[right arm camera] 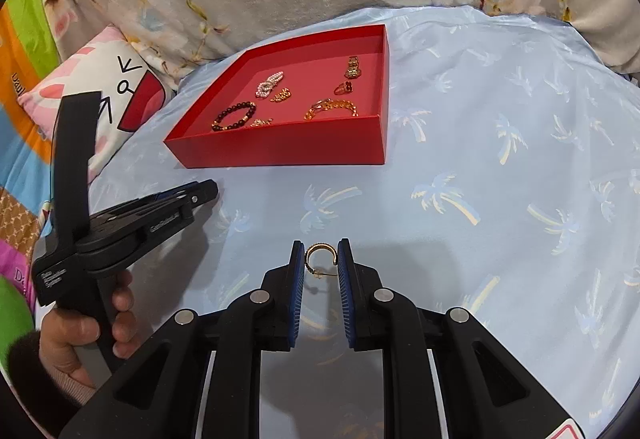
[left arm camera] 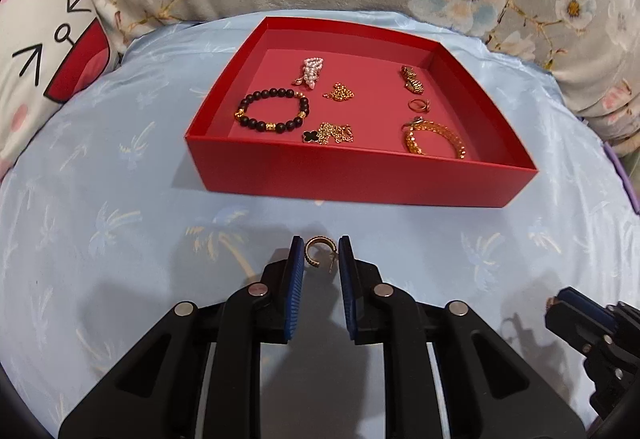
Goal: Organize jewelry
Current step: 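Lift the gold hoop earring with the right gripper toward the red box, then lower the hoop earring into the red box and open the right gripper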
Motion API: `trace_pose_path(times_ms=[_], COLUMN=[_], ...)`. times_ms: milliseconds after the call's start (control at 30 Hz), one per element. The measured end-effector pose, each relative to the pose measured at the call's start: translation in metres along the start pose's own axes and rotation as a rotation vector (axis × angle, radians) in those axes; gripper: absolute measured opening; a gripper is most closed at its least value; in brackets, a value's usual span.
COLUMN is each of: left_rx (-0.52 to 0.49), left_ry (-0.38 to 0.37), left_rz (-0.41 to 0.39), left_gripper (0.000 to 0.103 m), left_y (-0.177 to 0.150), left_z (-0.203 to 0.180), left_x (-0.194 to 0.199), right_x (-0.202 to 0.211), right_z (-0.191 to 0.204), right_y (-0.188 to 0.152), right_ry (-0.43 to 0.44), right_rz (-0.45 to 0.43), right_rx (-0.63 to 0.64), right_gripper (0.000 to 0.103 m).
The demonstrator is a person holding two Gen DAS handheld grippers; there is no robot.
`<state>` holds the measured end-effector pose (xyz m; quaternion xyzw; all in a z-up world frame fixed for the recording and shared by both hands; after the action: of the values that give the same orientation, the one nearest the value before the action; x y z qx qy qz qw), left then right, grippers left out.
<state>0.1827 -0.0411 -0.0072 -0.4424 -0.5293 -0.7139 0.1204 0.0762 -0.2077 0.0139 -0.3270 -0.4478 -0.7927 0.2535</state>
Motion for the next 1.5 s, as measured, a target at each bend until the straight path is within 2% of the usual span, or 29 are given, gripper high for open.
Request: trace_pose_path(times_ms=[367,667,1100,1500], left_rx=[0.029,-0.008,-0.04,-0.046], left_ry=[-0.058,-0.074,-0.033,0.0], left_rz=[-0.06,-0.103,-0.138,-0.179], left_gripper=[0.017,0.017,0.017,0.017], left_y=[-0.01,0.0,0.044,0.089], left_z=[-0.003,-0.018,-0.015,-0.003], left_x=[0.06,0.094,0.098,0.083], right_x=[0.022,0.042,0.042,0.026], right_z=[0.018,0.039,0.054,0.068], right_y=[-0.001,0.009,0.048,0.088], right_ry=[0.045,0.072,0.069,0.071], right_rz=[-0.029,-0.076,-0.141,-0.182], right_rx=[0.019,0.055,0.094,0.127], right_gripper=[0.016,0.016,0.016,0.016])
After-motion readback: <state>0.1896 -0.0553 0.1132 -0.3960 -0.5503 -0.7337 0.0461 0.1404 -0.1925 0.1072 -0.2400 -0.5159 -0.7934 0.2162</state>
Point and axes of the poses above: each gripper's, at about its wrist camera, not at the fingertips, and x roughly against the way its jaws point, z to its left, y to its top, the point moved 2 cm from there along -x, roughly the way its jaws point, and after that the axes turned 14 degrees about -x, right-handed, at the moved point
